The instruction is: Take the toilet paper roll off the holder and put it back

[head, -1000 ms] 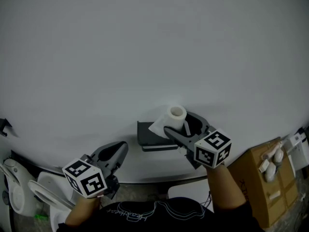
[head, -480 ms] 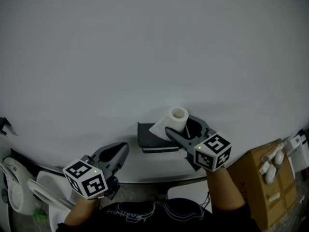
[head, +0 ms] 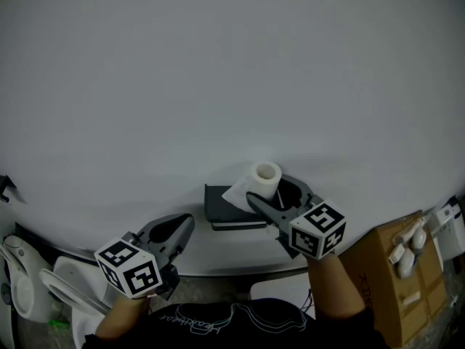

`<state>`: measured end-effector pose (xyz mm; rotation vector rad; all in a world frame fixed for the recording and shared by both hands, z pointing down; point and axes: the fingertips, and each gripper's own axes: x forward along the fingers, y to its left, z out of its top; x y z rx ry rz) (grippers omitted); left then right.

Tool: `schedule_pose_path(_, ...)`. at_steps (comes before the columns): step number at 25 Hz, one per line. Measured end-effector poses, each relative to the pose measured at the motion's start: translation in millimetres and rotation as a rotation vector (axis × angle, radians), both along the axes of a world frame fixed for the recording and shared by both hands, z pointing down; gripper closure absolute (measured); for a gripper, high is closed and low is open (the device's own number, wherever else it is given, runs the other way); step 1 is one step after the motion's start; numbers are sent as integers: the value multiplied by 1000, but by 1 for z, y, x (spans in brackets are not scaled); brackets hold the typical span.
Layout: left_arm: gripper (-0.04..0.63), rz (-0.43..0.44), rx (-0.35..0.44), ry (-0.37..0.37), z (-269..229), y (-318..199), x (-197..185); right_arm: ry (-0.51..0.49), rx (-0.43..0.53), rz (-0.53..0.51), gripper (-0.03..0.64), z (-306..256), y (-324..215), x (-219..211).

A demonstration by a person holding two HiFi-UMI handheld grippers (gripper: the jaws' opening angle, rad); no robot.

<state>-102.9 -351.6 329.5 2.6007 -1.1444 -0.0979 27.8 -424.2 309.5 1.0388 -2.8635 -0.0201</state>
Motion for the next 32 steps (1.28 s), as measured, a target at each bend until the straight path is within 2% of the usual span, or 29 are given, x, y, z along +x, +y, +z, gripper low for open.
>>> schedule_pose_path(16, 589, 1, 17, 18, -8, 28, -5, -23, 55, 30, 337, -29, 23, 4)
schedule_pose_path(23, 589, 11, 21, 26, -10, 53, 5, -84, 108, 79, 337, -51, 51, 25)
schedule_pose_path(32, 589, 54, 6, 2, -5, 90, 25, -182, 160, 144, 337, -70, 99, 59)
